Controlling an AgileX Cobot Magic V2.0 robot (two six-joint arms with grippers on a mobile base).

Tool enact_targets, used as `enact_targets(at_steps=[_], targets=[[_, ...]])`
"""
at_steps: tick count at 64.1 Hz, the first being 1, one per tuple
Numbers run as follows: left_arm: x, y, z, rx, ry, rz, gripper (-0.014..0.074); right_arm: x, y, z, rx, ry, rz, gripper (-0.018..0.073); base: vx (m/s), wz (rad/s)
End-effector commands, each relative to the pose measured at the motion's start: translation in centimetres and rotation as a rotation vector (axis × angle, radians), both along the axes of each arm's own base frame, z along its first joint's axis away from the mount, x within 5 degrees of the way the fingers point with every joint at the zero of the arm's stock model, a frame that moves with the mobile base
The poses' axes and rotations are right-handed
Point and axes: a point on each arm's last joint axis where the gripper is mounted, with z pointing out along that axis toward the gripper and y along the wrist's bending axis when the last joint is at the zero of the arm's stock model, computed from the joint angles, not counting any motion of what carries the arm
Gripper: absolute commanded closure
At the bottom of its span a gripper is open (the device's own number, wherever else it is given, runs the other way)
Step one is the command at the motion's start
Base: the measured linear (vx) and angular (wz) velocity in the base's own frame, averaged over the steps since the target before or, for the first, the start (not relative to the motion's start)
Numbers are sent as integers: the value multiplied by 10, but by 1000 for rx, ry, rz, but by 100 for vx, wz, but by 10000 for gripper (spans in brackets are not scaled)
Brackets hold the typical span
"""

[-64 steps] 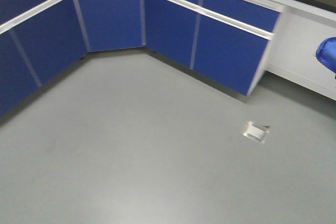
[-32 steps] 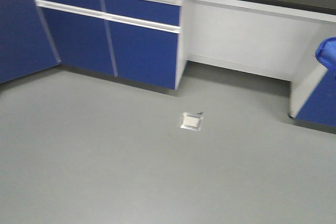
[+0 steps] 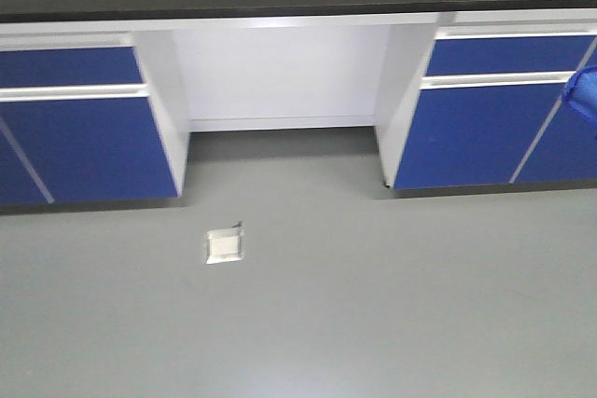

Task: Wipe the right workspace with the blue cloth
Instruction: 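Hold the cloth in the right gripper while the base drives to another counter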

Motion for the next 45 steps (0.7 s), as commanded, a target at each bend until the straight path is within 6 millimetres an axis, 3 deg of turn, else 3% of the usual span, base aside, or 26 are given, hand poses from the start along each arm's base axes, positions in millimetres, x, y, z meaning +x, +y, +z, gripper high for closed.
enact_targets(at_steps=[1,21,45], targets=[[0,0,-2,-9,-65,-3,602,3,0,15,-11,-102,8,567,22,-52],[0,0,-2,-9,-65,-3,602,3,0,15,-11,-102,8,567,25,-33],[0,0,-2,-9,-65,-3,602,3,0,15,-11,-102,8,567,32,-3]])
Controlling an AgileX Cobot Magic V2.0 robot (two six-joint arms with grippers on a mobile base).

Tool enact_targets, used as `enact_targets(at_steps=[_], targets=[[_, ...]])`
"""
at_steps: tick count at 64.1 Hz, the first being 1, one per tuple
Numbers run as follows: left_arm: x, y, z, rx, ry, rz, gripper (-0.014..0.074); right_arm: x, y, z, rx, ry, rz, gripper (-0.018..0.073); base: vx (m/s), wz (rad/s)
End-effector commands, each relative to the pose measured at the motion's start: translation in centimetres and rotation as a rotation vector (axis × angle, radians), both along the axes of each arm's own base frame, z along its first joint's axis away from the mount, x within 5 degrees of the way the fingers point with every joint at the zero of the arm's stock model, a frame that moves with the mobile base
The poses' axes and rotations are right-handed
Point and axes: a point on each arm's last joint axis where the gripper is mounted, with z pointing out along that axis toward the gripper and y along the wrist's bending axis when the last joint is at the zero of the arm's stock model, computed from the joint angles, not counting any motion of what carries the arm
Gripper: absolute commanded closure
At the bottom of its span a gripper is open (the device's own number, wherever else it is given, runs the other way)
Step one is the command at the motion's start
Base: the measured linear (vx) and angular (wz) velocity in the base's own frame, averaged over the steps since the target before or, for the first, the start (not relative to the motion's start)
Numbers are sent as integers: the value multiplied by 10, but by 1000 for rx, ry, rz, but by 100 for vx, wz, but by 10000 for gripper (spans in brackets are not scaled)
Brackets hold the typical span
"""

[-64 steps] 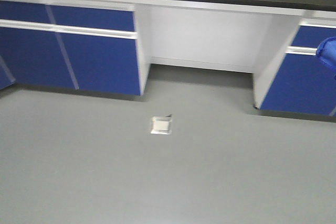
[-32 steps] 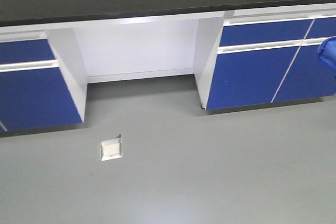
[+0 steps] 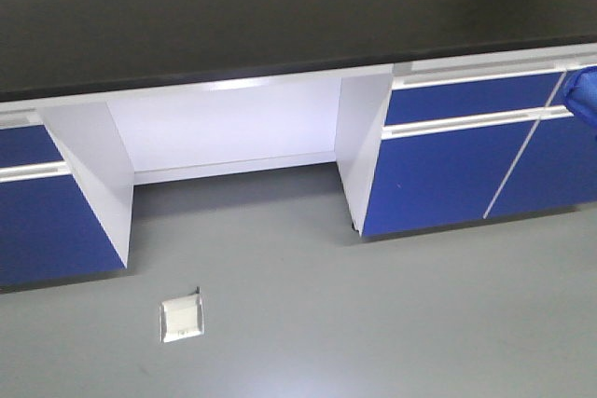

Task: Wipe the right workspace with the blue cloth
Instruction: 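Hold the cloth in the right gripper while the base drives to another counter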

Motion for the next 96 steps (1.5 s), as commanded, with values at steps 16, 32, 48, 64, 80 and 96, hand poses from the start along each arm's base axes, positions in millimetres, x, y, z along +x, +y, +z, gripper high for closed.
enact_targets(at_steps=[16,32,48,64,80,96], targets=[[0,0,-2,-9,-65,-3,602,3,0,15,-11,-102,8,567,36,9],[0,0,-2,-9,-65,-3,602,3,0,15,-11,-102,8,567,36,13],[0,0,-2,-9,-65,-3,602,3,0,15,-11,-102,8,567,34,13],[0,0,-2,-9,-65,-3,602,3,0,15,-11,-102,8,567,31,12],[0,0,-2,-9,-65,-3,602,3,0,15,-11,-102,8,567,25,10],[0,0,-2,-9,-65,-3,602,3,0,15,-11,-102,8,567,17,6]])
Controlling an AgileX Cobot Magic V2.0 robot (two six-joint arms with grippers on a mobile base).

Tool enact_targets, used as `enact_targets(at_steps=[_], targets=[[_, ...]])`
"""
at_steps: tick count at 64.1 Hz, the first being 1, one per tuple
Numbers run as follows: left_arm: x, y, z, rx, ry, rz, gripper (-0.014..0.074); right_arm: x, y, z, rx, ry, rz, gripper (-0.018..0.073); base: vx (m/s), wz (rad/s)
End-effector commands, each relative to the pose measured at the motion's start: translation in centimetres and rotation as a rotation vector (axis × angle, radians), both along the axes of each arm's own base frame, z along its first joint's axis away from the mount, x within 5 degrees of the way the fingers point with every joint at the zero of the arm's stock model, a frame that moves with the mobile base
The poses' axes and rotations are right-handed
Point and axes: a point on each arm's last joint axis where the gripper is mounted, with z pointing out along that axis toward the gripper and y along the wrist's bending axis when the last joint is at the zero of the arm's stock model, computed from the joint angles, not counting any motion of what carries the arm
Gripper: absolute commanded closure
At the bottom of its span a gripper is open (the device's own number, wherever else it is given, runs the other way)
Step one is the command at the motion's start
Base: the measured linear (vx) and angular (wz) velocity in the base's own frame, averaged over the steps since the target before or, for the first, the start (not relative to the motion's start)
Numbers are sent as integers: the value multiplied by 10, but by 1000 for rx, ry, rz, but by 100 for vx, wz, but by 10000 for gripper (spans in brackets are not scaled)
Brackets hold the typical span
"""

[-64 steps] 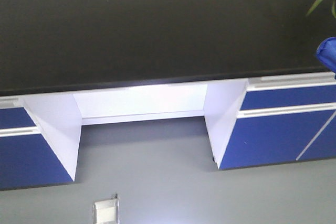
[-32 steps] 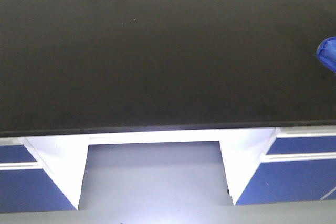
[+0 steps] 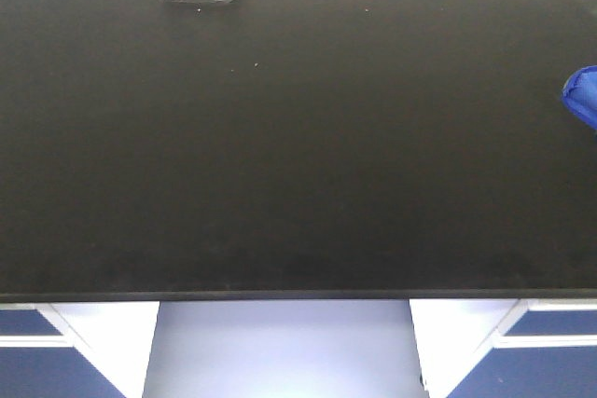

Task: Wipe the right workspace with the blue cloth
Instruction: 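Hold the cloth in the right gripper while the base drives to another counter, then lower the held cloth onto the black countertop with the right gripper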

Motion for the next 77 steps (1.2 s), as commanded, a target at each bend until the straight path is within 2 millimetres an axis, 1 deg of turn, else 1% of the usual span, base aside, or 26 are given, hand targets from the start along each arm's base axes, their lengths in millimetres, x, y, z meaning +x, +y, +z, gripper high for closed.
enact_targets(at_steps=[1,47,67,73,77], targets=[[0,0,-2,-9,-65,-3,602,3,0,15,-11,-102,8,567,13,3],[0,0,-2,-9,-65,-3,602,3,0,15,-11,-104,8,567,4,1],[0,0,-2,-9,-65,-3,602,10,1,21,-9,-184,20,567,0,0],[0,0,-2,-9,-65,-3,602,17,1,18,-21,-163,23,567,0,0],[0,0,-2,-9,-65,-3,602,24,1,12,-37,-123,29,567,0,0]])
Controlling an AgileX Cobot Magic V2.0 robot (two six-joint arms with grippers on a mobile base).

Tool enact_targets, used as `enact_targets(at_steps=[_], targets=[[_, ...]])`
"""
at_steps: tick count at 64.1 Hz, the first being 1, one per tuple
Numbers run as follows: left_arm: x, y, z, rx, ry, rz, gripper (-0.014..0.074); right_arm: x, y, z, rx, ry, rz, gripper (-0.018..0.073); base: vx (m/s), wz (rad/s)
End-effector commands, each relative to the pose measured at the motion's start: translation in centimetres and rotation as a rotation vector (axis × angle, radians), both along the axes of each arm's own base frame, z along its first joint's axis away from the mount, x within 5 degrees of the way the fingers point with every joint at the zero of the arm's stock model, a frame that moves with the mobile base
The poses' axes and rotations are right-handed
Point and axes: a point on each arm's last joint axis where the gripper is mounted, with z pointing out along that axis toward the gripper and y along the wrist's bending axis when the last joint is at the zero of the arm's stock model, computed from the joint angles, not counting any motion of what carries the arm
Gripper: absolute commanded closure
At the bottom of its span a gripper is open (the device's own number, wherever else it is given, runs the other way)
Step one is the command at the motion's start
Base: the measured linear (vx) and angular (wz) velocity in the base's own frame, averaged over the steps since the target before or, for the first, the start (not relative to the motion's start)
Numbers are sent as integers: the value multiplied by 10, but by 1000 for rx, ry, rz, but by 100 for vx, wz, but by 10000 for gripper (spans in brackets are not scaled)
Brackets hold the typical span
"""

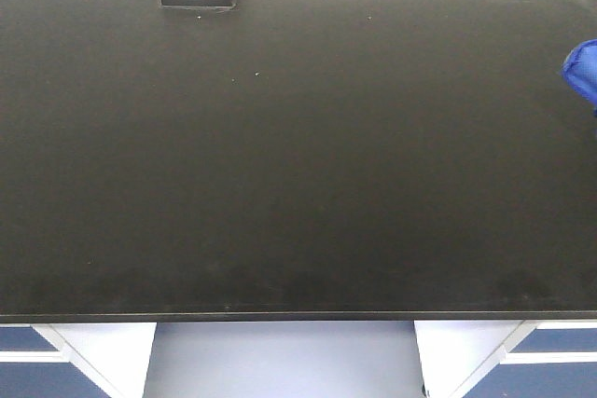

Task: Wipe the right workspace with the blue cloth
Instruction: 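Lower the held cloth onto the black countertop with the right gripper, then drag the cloth back and forth across the countertop with the right gripper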

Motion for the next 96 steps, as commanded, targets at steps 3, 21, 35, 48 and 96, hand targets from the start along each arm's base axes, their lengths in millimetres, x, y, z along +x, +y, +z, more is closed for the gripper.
enact_targets(at_steps=[3,21,35,48,96], targets=[[0,0,-2,-9,-65,-3,602,19,0,3,-61,-42,25,567,0,0],[0,0,-2,-9,-65,-3,602,81,5,-60,-136,116,93,567,0,0],[0,0,-2,-9,-65,-3,602,127,12,-110,-109,168,133,567,0,0],[0,0,-2,-9,-65,-3,602,150,16,-161,-25,266,101,565,0,0],[0,0,-2,-9,-65,-3,602,160,108,-188,11,317,323,561,0,0]])
